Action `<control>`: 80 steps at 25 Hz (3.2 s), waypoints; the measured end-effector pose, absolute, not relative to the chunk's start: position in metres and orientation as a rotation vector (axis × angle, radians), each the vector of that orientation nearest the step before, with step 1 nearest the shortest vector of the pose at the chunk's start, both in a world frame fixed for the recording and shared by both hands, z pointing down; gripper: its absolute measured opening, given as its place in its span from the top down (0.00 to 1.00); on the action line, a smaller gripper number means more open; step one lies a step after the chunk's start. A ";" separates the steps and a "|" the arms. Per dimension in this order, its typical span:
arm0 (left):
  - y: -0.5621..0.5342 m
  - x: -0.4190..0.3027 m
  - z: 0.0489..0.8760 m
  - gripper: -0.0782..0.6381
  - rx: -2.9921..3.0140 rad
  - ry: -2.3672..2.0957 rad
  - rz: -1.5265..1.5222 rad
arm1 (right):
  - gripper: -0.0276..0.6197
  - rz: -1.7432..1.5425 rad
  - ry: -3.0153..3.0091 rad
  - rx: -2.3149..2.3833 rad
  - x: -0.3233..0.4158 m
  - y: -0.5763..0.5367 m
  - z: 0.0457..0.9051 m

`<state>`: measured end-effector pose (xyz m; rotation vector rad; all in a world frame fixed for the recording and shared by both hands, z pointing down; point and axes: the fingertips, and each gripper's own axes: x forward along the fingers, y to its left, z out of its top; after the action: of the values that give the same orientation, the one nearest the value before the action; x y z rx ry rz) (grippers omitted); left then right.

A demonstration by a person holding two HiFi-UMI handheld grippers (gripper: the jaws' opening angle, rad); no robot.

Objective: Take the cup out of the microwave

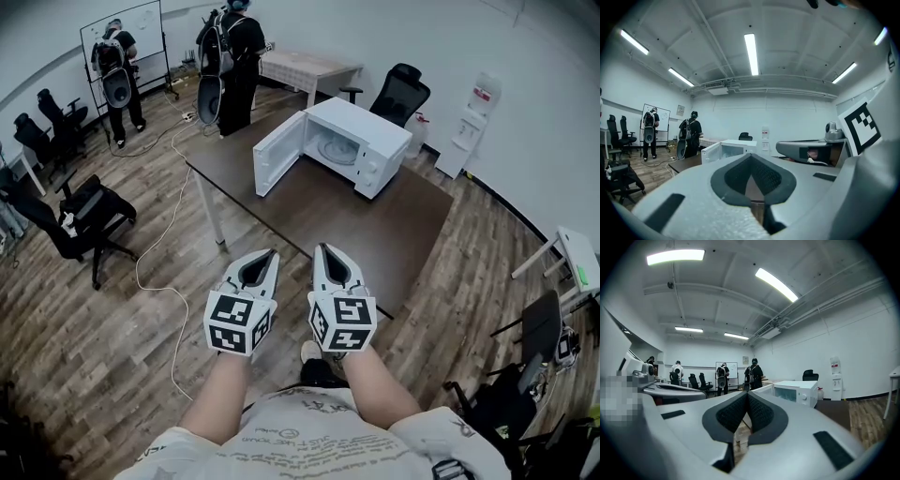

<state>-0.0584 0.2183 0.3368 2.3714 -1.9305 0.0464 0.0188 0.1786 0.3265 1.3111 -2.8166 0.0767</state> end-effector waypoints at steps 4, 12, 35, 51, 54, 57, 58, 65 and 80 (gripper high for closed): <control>0.207 -0.062 0.338 0.87 2.373 -1.910 0.027 | 0.94 0.070 -2.817 1.312 0.016 0.171 0.328; 0.161 -0.074 0.348 0.87 2.372 -1.898 0.057 | 0.94 0.123 -2.834 1.299 0.000 0.123 0.340; -0.119 -0.062 0.367 0.87 2.396 -1.786 0.178 | 0.94 0.222 -2.773 1.370 0.021 -0.146 0.360; -0.213 -0.068 0.403 0.87 2.368 -1.744 0.163 | 0.94 0.308 -2.675 1.383 0.033 -0.216 0.393; -0.230 -0.076 0.410 0.87 2.366 -1.737 0.145 | 0.94 0.312 -2.647 1.404 0.030 -0.226 0.398; -0.251 -0.084 0.415 0.87 2.379 -1.735 0.110 | 0.94 0.318 -2.630 1.406 0.022 -0.238 0.400; -0.259 -0.087 0.417 0.87 2.384 -1.737 0.095 | 0.94 0.317 -2.627 1.401 0.018 -0.241 0.402; -0.319 -0.094 0.448 0.77 2.404 -1.714 0.080 | 0.94 0.337 -2.578 1.371 -0.007 -0.262 0.431; -0.463 -0.096 0.553 0.63 2.468 -1.709 0.211 | 0.94 0.322 -2.499 1.495 -0.015 -0.323 0.522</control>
<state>-0.0957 -0.4634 0.5530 2.4683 -1.7086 0.2109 -0.0151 -0.3230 0.5215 1.4945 -2.4994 0.3220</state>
